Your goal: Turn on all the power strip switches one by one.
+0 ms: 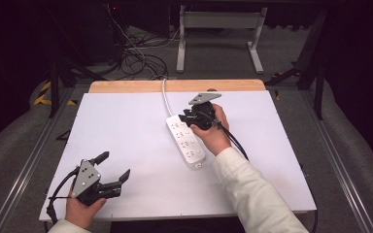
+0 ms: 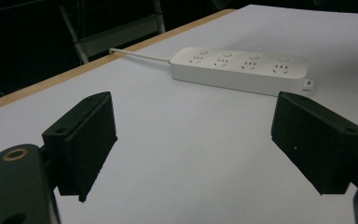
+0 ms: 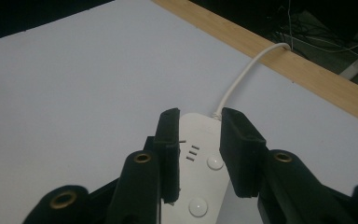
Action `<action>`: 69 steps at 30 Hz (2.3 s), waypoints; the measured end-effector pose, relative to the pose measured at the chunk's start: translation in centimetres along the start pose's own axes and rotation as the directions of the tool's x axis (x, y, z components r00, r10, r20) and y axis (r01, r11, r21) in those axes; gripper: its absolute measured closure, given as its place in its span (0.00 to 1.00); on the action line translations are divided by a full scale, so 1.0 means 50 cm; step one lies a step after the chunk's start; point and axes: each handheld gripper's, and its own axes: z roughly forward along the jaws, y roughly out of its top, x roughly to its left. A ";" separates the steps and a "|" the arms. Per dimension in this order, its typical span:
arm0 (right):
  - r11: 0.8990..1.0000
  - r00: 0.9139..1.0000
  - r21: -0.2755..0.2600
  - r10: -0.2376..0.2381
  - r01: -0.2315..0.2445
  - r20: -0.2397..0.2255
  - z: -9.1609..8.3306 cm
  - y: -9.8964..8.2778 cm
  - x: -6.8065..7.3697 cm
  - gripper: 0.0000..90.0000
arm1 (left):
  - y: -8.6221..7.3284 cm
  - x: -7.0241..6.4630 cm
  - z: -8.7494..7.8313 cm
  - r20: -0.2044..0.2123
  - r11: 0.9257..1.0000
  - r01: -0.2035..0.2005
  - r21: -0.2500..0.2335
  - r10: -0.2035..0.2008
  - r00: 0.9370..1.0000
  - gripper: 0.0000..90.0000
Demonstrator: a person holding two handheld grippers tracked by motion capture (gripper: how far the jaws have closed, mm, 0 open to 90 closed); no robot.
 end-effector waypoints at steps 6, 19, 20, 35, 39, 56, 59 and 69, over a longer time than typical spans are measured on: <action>1.000 1.000 -0.023 0.001 -0.002 -0.011 -0.022 0.005 0.001 0.67 | 0.000 0.001 0.000 0.002 1.000 0.005 -0.001 -0.005 1.000 0.16; 0.996 0.999 -0.091 -0.022 0.020 -0.028 -0.087 0.012 0.019 0.36 | 0.000 0.001 0.001 0.001 1.000 0.005 0.001 -0.005 1.000 0.16; 0.995 0.999 -0.093 -0.021 0.018 -0.031 -0.095 0.012 0.019 0.34 | 0.000 0.001 0.001 0.000 1.000 0.005 0.001 -0.005 1.000 0.16; 0.995 0.998 -0.080 -0.065 0.064 -0.010 -0.189 -0.058 0.023 0.20 | 0.000 0.000 0.002 -0.002 1.000 0.002 0.004 -0.002 1.000 0.16; 0.995 0.998 -0.090 -0.049 0.047 -0.025 -0.208 -0.085 0.020 0.19 | 0.001 -0.001 0.002 -0.005 1.000 -0.001 0.004 0.001 1.000 0.16; 0.993 0.998 -0.120 0.012 -0.019 -0.066 -0.266 -0.249 0.005 0.13 | 0.001 -0.006 0.004 -0.001 1.000 -0.002 0.006 0.002 1.000 0.16; 0.992 0.996 -0.111 0.045 -0.054 -0.079 -0.270 -0.283 0.000 0.13 | 0.002 -0.007 0.004 0.005 1.000 0.002 0.005 -0.002 1.000 0.17; 0.999 0.996 -0.040 0.027 -0.030 -0.085 -0.263 -0.357 -0.001 0.10 | 0.000 -0.003 0.004 0.046 0.999 0.022 0.033 -0.023 0.999 0.17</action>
